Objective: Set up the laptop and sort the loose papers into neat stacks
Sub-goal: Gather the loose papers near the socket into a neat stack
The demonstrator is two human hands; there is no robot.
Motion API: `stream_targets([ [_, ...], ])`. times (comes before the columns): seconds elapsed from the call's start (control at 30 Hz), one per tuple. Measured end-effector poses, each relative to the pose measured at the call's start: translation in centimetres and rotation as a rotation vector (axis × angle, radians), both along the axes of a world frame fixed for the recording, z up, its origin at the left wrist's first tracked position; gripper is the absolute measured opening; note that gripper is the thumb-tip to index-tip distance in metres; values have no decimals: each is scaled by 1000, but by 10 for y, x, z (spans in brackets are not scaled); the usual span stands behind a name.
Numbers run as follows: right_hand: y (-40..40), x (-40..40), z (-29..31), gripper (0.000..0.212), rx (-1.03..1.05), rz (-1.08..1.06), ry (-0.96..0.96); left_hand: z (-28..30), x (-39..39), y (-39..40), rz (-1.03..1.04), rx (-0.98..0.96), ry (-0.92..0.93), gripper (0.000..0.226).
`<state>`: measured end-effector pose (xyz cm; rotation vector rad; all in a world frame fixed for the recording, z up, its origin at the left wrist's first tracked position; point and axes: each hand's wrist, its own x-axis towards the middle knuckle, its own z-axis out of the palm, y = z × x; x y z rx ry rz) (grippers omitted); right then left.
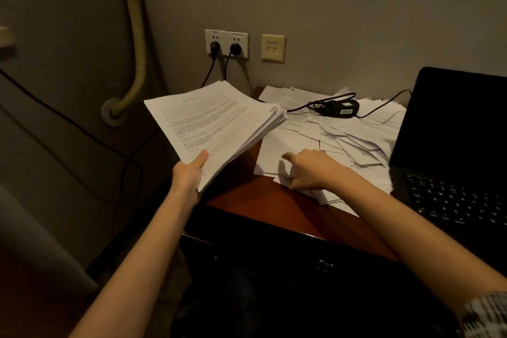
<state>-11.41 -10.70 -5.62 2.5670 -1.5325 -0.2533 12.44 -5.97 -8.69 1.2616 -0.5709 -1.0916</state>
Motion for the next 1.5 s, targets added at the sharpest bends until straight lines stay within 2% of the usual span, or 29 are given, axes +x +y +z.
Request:
stream_targets([
  [0.1,2,-2,-5,40,24,-62,-113,-5,0,-1,-8,11,17,40],
  [0.17,0,-8,-7,38,24,-74,-151,-6,0,1,13,-19,10,42],
  [0.27,-3,-15,-9,38,-2,-74,-107,-7,-2,5,29,-67,-25,41],
  [0.37,-9,-18,-13,28,-88,-111,-76,-8,-2,7,10,-80,-46,39],
  [0.43,-12,-22,-13,22,-153,-129,-121,-7,-2,7,-21,-66,-57,40],
  [0.57,-22,-29,10,20,-269,-190,-282,-1,2,10,-141,-34,-54,35],
  [0.73,-37,-31,79,29,-410,-285,-471,9,4,16,-300,5,-68,29],
  [0.97,-23,-41,138,31,-625,-388,-809,10,4,24,-342,-40,-51,26],
  [1.07,-15,-43,152,24,-726,-422,-932,10,3,22,-363,-52,-93,27],
  [1.2,-6,-28,151,20,-909,-234,-927,8,-2,14,-460,27,-263,28],
  [1.3,3,-6,122,25,-968,-18,-814,9,-2,9,-517,103,-329,21],
  [1.37,16,9,83,17,-895,153,-701,8,1,5,-521,130,-262,18],
  [1.43,27,18,33,17,-724,270,-594,9,2,5,-475,149,-242,16],
  [1.5,38,21,-11,21,-601,333,-520,12,-1,5,-405,181,-253,31],
])
